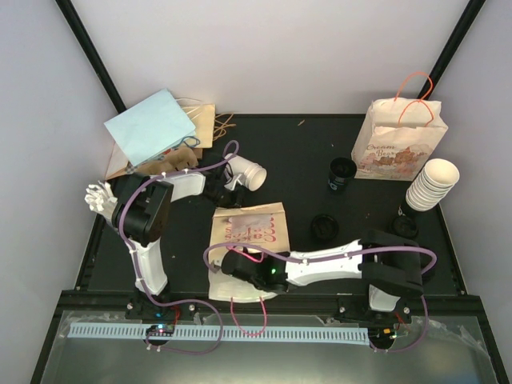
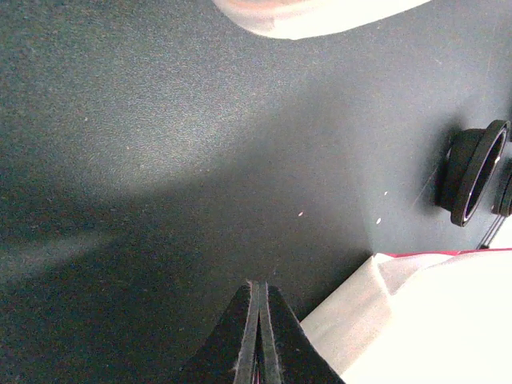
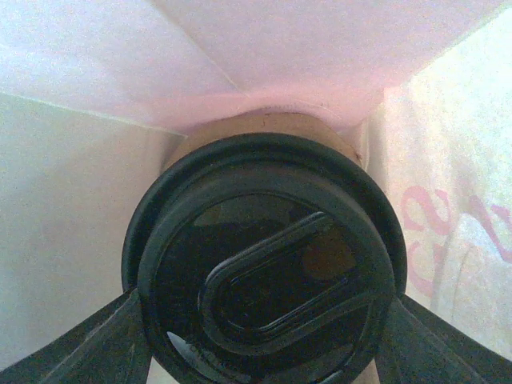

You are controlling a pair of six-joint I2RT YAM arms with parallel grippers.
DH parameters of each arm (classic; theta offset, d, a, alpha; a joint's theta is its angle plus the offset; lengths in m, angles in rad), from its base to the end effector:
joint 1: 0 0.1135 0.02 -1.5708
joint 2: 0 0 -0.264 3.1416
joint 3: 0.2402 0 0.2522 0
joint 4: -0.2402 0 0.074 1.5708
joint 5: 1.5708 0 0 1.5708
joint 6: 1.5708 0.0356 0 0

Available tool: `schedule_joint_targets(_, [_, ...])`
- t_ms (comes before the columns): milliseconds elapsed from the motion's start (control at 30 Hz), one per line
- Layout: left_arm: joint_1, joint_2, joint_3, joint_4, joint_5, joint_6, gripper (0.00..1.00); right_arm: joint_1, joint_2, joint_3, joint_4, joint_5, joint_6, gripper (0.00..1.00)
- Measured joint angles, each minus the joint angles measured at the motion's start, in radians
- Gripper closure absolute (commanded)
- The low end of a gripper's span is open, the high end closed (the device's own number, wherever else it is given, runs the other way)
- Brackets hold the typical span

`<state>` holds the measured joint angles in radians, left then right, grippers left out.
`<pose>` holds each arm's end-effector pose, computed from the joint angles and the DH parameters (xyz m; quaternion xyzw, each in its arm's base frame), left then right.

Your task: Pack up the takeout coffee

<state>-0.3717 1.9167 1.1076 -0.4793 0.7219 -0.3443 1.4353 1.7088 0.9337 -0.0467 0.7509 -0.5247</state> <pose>0.3176 -0.1491 0.1293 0.0624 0.9255 -0.3736 0.0008 0.0702 0.3350 0.1732 -0.6444 0.5937 -0.1569 0.4557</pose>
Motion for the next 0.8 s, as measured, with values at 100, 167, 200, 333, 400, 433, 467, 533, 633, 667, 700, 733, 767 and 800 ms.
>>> schedule_joint_targets(100, [-0.002, 0.000, -0.003, 0.006, 0.000, 0.000, 0.99, -0.022, -0.021, 0.018, -0.051, -0.048, 0.015, 0.50])
schedule_joint_targets(167, [-0.003, 0.000, -0.005, 0.007, -0.001, 0.000, 0.98, -0.030, -0.026, 0.029, -0.074, -0.066, 0.023, 0.50])
schedule_joint_targets(200, [-0.003, 0.000, -0.005, 0.007, -0.001, 0.000, 0.98, -0.033, -0.026, 0.035, -0.086, -0.074, 0.027, 0.50])
schedule_joint_targets(333, [-0.003, 0.000, -0.005, 0.006, -0.001, 0.000, 0.99, -0.035, -0.021, 0.059, -0.123, -0.077, 0.035, 0.50])
schedule_joint_targets(400, [-0.003, 0.000, -0.005, 0.006, -0.001, 0.001, 0.99, -0.035, -0.012, 0.071, -0.133, -0.073, 0.036, 0.50])
schedule_joint_targets(433, [-0.003, 0.000, -0.005, 0.007, -0.001, 0.001, 0.98, -0.035, -0.008, 0.074, -0.134, -0.070, 0.036, 0.50])
schedule_joint_targets(467, [-0.003, 0.001, -0.005, 0.008, -0.001, 0.001, 0.98, -0.035, -0.005, 0.076, -0.133, -0.068, 0.035, 0.50])
schedule_joint_targets(533, [-0.003, 0.001, -0.005, 0.010, 0.000, 0.002, 0.98, -0.032, 0.000, 0.076, -0.128, -0.058, 0.032, 0.50])
schedule_joint_targets(633, [-0.003, 0.001, -0.007, 0.018, 0.002, 0.002, 0.98, -0.023, 0.016, 0.073, -0.107, -0.032, 0.024, 0.50])
schedule_joint_targets(667, [-0.003, 0.001, -0.010, 0.025, 0.004, 0.001, 0.98, -0.021, 0.022, 0.073, -0.101, -0.023, 0.023, 0.50])
schedule_joint_targets(700, [-0.003, 0.001, -0.012, 0.031, 0.005, 0.001, 0.98, -0.017, 0.030, 0.074, -0.093, -0.010, 0.021, 0.50])
schedule_joint_targets(733, [-0.003, 0.001, -0.015, 0.041, 0.009, 0.000, 0.98, -0.014, 0.038, 0.076, -0.089, 0.000, 0.020, 0.50])
schedule_joint_targets(767, [-0.003, 0.001, -0.019, 0.050, 0.012, 0.000, 0.98, -0.010, 0.048, 0.083, -0.089, 0.013, 0.021, 0.50])
schedule_joint_targets(800, [-0.002, 0.001, -0.024, 0.063, 0.016, -0.004, 0.98, -0.006, 0.057, 0.092, -0.090, 0.023, 0.022, 0.50])
